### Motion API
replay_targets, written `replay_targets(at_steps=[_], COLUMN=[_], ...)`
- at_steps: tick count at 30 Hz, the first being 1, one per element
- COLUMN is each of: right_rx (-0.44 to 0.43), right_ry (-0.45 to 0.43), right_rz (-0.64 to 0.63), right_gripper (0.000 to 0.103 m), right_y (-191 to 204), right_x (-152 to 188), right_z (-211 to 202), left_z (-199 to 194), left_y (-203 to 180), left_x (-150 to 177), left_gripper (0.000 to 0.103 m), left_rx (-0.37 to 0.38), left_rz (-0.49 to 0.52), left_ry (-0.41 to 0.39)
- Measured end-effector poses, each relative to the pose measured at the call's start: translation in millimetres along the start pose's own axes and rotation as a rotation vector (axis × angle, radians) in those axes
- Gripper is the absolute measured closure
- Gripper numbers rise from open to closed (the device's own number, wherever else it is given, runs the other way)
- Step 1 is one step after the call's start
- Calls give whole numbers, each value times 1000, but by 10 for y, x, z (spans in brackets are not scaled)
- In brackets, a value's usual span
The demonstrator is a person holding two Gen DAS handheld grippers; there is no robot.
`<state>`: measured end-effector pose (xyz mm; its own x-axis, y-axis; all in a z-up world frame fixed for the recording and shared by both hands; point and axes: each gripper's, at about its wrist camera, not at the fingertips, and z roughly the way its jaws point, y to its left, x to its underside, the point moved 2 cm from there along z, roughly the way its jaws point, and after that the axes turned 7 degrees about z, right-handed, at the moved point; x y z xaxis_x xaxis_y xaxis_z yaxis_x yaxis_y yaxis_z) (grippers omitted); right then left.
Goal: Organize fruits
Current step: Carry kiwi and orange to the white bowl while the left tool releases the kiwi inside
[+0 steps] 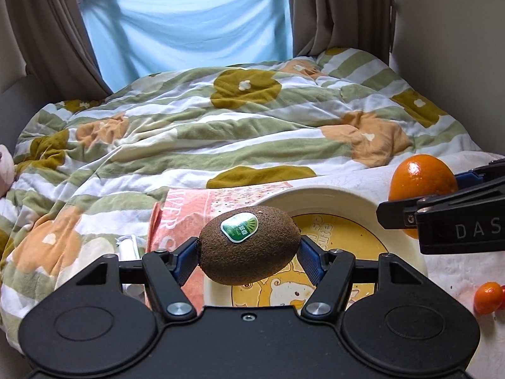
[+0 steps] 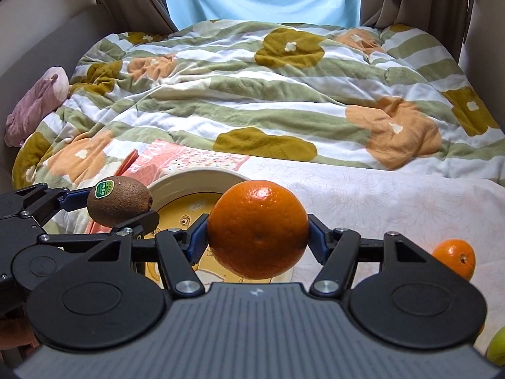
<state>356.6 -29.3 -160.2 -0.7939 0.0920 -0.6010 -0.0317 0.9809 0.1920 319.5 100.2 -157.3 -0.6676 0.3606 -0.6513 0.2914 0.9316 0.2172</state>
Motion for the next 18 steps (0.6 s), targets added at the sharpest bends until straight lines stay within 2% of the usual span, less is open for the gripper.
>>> replay_targets(at_steps=[5, 14, 18], right_rx=[33, 53, 57], right_ry=[19, 40, 46], right_rz=[36, 49, 49], right_gripper=[25, 25, 25], right_y=[-54, -80, -102], right_x=[-28, -23, -20], right_z=[180, 265, 247], left_z=[280, 443, 464], left_y=[-88, -294, -308], left_x=[15, 67, 89], left_gripper=[32, 32, 31], left_rx=[28, 30, 26], left_rz=[76, 197, 210], left_ry=[13, 18, 13])
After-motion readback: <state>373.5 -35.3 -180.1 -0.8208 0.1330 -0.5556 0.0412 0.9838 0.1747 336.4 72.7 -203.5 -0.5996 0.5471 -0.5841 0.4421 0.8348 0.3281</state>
